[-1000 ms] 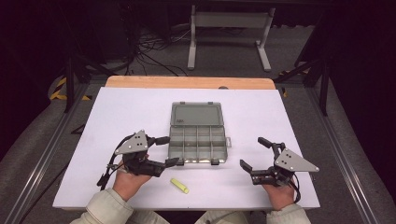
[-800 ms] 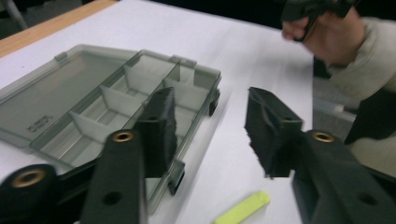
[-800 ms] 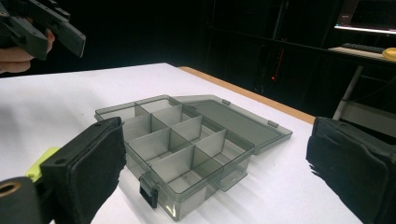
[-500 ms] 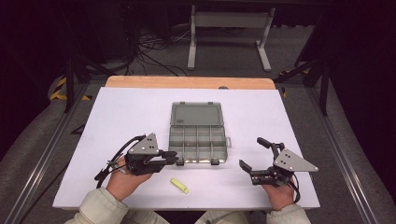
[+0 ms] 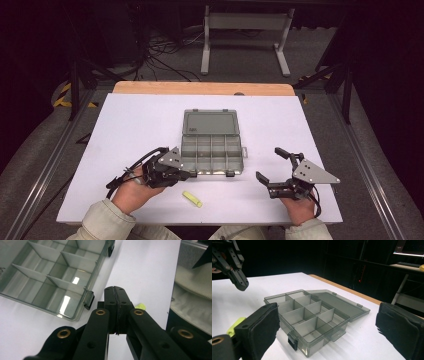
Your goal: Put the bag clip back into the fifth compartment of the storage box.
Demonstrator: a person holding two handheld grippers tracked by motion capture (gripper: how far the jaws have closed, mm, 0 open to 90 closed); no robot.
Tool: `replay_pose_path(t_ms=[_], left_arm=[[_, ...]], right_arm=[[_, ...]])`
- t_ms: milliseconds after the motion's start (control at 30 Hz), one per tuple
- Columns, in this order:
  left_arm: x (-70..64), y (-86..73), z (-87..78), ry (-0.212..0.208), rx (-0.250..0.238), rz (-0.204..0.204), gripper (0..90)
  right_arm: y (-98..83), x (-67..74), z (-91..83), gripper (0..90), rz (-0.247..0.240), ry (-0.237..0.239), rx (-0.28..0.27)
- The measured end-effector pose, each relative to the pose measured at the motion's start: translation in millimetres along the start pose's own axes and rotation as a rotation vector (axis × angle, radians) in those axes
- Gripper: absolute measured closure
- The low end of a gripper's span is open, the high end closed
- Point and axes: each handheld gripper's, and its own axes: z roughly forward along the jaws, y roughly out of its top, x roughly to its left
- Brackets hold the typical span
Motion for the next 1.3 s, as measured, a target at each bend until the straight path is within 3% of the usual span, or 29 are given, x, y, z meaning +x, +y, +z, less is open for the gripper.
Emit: replay_pose_path(t_ms=[133,400,567,733,900,1067,1300], left_arm=[[-0.8,1.6,3.7,-0.013,0.043,-0.003,90.0],[0.3,2.4,18.9,-0.043,0.183,-0.002,90.0],[1.1,1.9,24.9,-0.043,0.233,-0.006,90.0],[1.6,1.4,32.8,-0.061,0.251,0.001,90.0],[2.5,2.4,39.2,-0.052,0.252,0.007,90.0],[5.9,0.0,45.4,-0.018,0.228,-0.025,90.0],[7.0,-2.0,55.7,-0.033,0.247,-0.025,90.0]], right_arm=[[-0.1,-0.1,0.0,5.2,0.0,0.001,0.001],[-0.1,0.1,0.1,5.4,0.001,0.003,0.003],[-0.1,0.0,0.2,5.4,-0.001,0.004,0.005],[-0.2,0.2,0.6,5.5,-0.002,0.005,0.008],[-0.2,0.3,0.6,5.6,-0.003,0.007,0.008],[-0.1,0.3,0.5,5.6,-0.004,0.009,0.009],[-0.3,0.7,1.2,6.0,-0.001,0.014,0.008]])
